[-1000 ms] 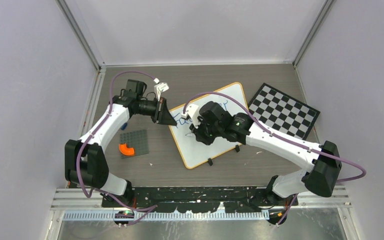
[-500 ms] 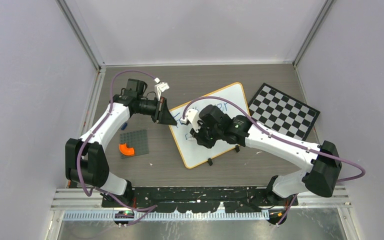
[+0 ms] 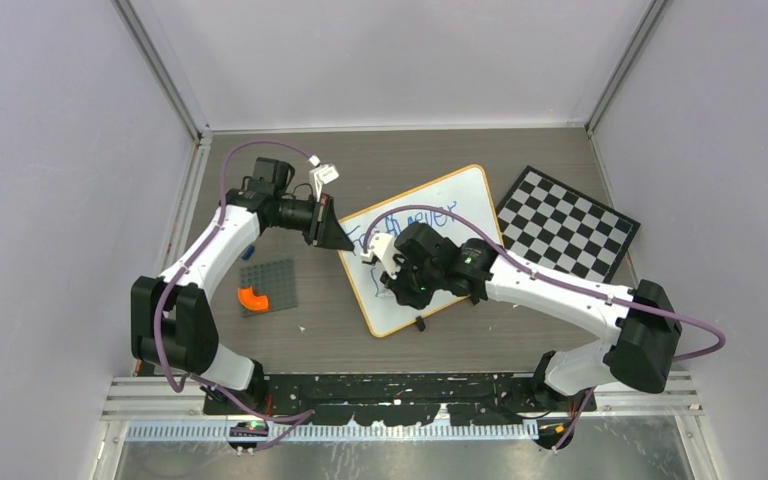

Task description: Write a sentence on the whiteboard

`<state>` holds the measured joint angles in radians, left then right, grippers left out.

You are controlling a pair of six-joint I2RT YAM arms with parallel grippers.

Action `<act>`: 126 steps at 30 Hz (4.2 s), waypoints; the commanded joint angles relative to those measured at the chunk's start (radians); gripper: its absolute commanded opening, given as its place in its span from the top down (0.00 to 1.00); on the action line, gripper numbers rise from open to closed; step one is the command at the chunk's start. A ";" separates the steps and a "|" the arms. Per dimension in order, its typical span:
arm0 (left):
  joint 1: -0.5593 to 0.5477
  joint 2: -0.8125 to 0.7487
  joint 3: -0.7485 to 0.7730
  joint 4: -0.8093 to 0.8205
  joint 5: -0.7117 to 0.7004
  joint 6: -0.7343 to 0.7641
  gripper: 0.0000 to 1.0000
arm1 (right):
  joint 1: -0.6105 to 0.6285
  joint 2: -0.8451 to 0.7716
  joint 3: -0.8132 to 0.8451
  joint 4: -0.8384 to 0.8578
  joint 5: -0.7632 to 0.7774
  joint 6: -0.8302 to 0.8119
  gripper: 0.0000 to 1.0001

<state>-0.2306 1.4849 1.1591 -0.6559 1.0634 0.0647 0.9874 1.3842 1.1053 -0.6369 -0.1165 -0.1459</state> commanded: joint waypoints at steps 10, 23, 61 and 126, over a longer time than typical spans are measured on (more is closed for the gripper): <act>-0.007 0.005 0.038 -0.038 0.018 0.001 1.00 | 0.018 0.004 0.113 0.004 -0.018 0.020 1.00; -0.007 0.002 0.042 -0.042 0.007 0.004 1.00 | 0.000 -0.001 0.078 -0.001 0.152 -0.002 1.00; -0.007 -0.009 0.047 -0.051 0.018 0.010 1.00 | -0.050 -0.030 0.079 -0.009 0.144 0.030 1.00; -0.007 -0.002 0.054 -0.062 0.017 0.022 1.00 | -0.116 -0.047 0.066 -0.051 0.026 0.012 1.00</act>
<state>-0.2344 1.4883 1.1782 -0.6895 1.0626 0.1066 0.8810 1.3655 1.1854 -0.7128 -0.0895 -0.1287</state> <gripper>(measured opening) 0.097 0.192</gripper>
